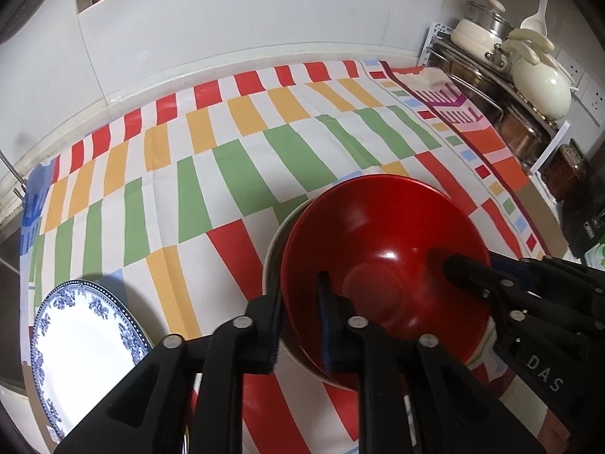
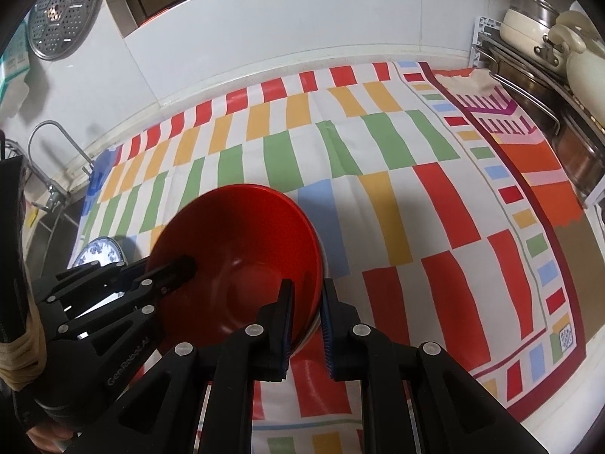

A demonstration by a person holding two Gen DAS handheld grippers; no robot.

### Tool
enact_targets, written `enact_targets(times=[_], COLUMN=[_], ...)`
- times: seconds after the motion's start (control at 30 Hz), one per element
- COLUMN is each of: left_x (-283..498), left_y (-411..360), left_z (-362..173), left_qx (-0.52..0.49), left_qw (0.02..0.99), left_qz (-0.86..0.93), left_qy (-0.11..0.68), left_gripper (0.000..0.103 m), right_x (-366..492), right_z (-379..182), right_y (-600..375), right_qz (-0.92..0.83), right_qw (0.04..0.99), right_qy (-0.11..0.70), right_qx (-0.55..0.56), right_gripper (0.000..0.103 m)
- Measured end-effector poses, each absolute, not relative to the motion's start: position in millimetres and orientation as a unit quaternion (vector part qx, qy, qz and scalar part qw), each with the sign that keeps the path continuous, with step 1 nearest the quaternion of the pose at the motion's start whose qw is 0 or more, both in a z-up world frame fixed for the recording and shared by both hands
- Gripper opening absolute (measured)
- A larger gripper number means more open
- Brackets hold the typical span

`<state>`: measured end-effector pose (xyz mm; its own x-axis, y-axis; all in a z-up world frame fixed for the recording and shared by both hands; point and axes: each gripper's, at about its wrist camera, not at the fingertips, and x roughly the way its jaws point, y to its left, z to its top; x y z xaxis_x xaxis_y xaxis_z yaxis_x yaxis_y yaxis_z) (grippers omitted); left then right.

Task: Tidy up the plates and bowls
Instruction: 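Lower the red-and-black bowl into the white bowl and open the left tool, then close both tools on the rim of the nested bowl stack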

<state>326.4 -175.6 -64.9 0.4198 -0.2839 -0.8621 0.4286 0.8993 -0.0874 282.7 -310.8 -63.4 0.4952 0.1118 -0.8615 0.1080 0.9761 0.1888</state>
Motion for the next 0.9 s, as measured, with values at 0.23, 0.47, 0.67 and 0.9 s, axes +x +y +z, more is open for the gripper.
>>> enact_targets(times=[0.23,0.47,0.67,0.9], left_x=[318,316,321,330], left_y=[-174,-167,-158,-154], left_z=[-50,-33,-30,-57], left_qx=[0.065,0.067,0.065,0.061], left_qw=[0.846,0.861,0.868,0.855], left_qz=[-0.223,-0.215,-0.198,-0.179], left_qy=[0.480,0.456,0.450,0.484], left_gripper=[0.052,0.059,0.059,0.059], right_x=[275,272,274,284], right_z=[-52,-40,-39,-60], right_y=[-309,-314,-314,-319], right_qz=[-0.007,-0.008,-0.011,-0.020], right_qw=[0.873,0.881,0.885,0.876], right_qy=[0.481,0.462,0.455,0.467], right_qx=[0.082,0.098,0.103,0.119], right_gripper=[0.038,0.038,0.038,0.038])
